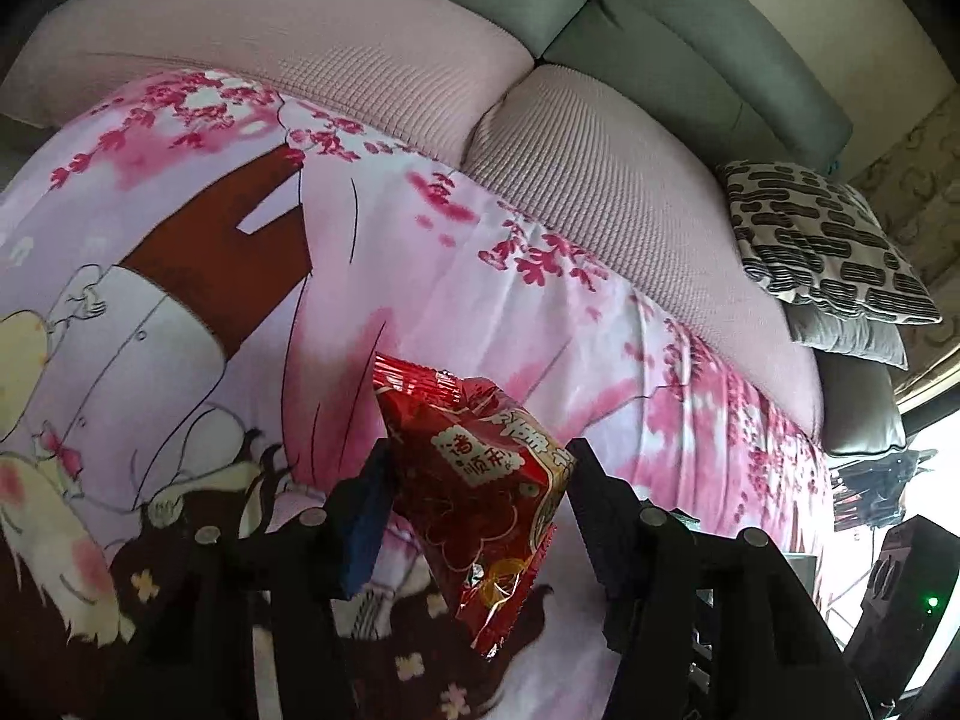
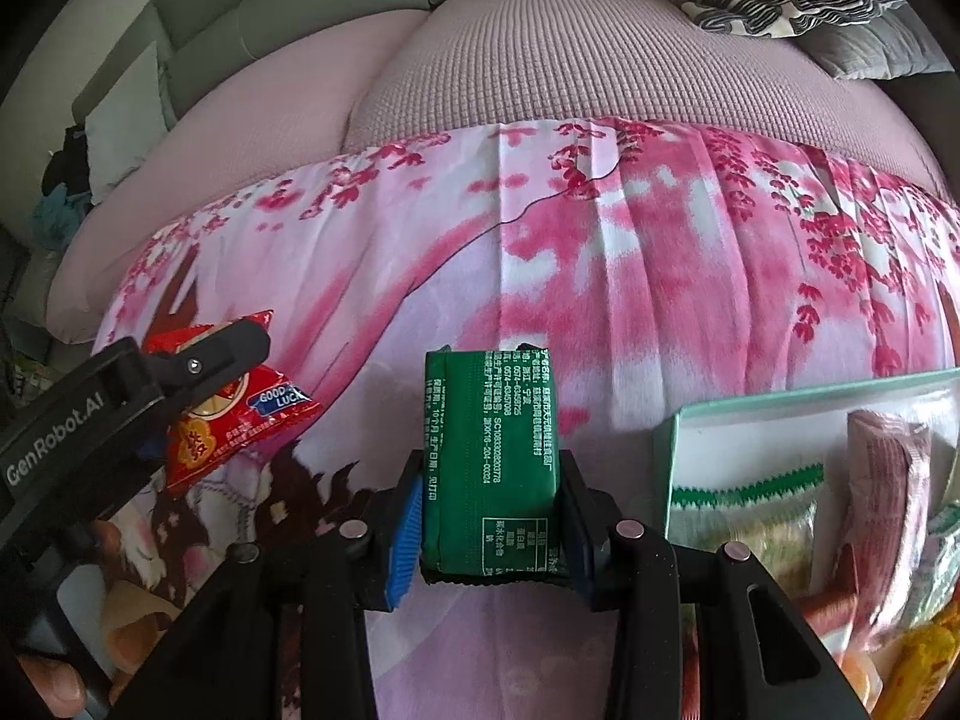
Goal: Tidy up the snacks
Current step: 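Carry the red packet in the left tool while the right carries the green box to the tray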
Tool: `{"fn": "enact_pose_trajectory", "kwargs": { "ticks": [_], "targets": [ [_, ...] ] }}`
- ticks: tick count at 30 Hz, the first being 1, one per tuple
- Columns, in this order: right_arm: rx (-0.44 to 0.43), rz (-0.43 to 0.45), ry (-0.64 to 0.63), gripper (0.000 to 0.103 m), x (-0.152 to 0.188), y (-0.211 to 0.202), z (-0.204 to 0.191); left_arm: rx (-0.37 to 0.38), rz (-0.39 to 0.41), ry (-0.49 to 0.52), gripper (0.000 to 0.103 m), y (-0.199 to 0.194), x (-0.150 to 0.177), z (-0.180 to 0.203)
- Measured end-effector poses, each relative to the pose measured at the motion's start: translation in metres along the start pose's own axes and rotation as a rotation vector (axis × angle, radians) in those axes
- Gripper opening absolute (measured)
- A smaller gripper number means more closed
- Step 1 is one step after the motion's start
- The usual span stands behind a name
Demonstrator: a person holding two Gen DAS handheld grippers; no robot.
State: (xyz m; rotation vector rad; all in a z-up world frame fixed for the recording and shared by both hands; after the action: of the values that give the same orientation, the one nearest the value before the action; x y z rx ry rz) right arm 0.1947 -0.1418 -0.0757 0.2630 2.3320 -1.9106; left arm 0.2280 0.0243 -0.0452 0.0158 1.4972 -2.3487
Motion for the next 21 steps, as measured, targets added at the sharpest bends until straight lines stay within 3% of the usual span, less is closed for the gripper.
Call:
{"fn": "enact_pose_trajectory", "kwargs": {
  "ticks": [14, 21],
  "targets": [
    [-0.083, 0.148, 0.017, 0.042, 0.059, -0.082, 0.016, 0.059, 0.078, 0.132, 0.058, -0.066, 0.045, 0.059],
    [-0.042, 0.259, 0.142, 0.042, 0.100, -0.129, 0.079, 0.125, 0.045, 0.295, 0.058, -0.068, 0.087, 0.120]
  ]
}}
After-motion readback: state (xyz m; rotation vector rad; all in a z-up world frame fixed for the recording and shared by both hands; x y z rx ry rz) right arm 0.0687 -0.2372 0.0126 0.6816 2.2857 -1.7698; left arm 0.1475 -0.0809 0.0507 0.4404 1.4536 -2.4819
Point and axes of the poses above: each gripper's, at about its wrist camera, not at the fingertips, and y roughly the way its jaws point, z to its right, x to its underside, the point moved 3 cm from there along y, roughly the way its jaws point, and after that the axes turned 13 degrees about -z, right-handed, at the moved point
